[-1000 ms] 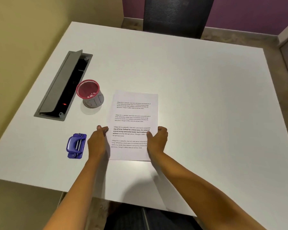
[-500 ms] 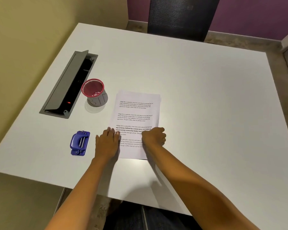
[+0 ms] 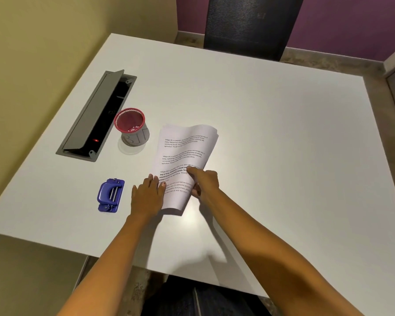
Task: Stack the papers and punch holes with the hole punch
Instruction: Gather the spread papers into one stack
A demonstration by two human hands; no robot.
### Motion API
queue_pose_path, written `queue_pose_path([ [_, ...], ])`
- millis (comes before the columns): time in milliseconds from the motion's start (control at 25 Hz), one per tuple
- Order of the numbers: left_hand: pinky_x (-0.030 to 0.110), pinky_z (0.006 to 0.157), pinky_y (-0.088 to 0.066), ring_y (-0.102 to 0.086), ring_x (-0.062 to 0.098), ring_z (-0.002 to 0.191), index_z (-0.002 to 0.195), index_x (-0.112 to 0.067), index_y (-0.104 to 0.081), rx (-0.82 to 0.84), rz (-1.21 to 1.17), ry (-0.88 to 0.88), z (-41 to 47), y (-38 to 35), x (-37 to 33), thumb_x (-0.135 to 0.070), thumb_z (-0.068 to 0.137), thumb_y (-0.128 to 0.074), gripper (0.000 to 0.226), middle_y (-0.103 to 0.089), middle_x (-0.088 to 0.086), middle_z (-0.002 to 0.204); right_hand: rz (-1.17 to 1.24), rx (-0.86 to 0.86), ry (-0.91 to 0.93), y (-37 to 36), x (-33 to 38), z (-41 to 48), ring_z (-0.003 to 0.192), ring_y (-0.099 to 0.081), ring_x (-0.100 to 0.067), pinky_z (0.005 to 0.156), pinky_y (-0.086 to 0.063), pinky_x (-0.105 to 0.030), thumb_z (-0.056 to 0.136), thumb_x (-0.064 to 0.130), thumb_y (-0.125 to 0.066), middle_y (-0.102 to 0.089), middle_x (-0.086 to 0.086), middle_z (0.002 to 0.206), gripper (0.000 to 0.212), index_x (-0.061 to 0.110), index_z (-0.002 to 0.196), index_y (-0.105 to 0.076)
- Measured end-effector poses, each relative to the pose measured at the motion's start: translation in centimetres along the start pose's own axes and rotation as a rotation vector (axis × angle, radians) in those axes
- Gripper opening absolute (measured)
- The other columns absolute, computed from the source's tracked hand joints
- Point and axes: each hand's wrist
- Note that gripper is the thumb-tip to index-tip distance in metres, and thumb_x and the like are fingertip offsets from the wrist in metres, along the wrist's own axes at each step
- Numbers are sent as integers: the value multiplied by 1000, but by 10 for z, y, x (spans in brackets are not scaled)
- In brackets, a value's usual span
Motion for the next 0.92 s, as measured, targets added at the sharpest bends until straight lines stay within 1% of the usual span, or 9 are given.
queue_pose_path([
  [80,51,117,-16,-38,33,137,146,-12,-36,3,-3,3,0,0,1,-37,103,-26,51,-29,9,157,42,52,2,0,2,-2,67,-64,-23,59,-57,-32,63,35,-80,-65,-10,95,62,4,112,-56],
  [120,51,117,-16,-37,33,138,146,-12,-35,5,-5,5,0,0,1,-37,102,-26,51,-28,9,157,71,65,6,1,3,-1,68,-64,-23,61,-56,-32,66,33,-79,-66,-9,94,57,4,110,-58],
  [240,52,116,-17,-37,33,138,147,-11,-34,11,6,-11,-1,-1,2,-36,102,-26,52,-28,10,157,101,41,19,6,3,0,94,-68,-34,90,-56,-46,72,23,-75,-70,-14,109,48,6,115,-62],
  [320,53,115,-18,-38,35,137,146,-10,-35,6,8,-36,-1,-2,3,-34,102,-28,50,-28,11,157,-90,-83,97,13,4,-3,96,-67,-33,92,-54,-46,75,21,-68,-71,-10,107,37,12,110,-64],
  [440,49,117,-16,-32,31,141,147,-10,-32,31,-53,-62,-2,-4,6,-32,103,-28,50,-24,10,159,-379,-242,314,30,3,-9,88,-68,-27,85,-57,-42,83,16,-56,-72,-3,101,17,17,98,-65],
  [560,35,117,-18,-27,25,145,146,-7,-36,56,-308,-100,-6,-4,3,-30,103,-31,49,-27,9,158,-516,-311,497,54,-4,-12,81,-63,-24,71,-51,-29,90,8,-53,-70,-4,97,14,13,97,-64],
  [680,26,110,-26,-34,22,141,142,-8,-42,-20,-585,-19,-13,-1,-8,-31,103,-35,46,-40,6,151,-529,-320,595,81,-6,-18,79,-60,-22,69,-41,-23,90,3,-55,-65,0,89,16,10,100,-65],
  [840,31,112,-30,-38,19,139,147,-16,-35,20,-922,112,-10,16,-30,-29,101,-41,49,-40,1,152,-458,-267,652,117,2,-32,76,-58,-16,62,-44,-12,88,5,-60,-64,13,82,17,20,96,-64],
  [920,31,106,-42,-50,18,131,144,-16,-41,90,-1127,44,-8,25,-41,-24,101,-44,44,-49,2,145,-429,-217,664,130,5,-38,79,-63,-16,67,-47,-14,88,6,-61,-66,17,85,19,25,93,-63],
])
Point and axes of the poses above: each hand's wrist, its own z-axis towards the middle knuckle, its own y-axis out of the back of the hand, x = y × z
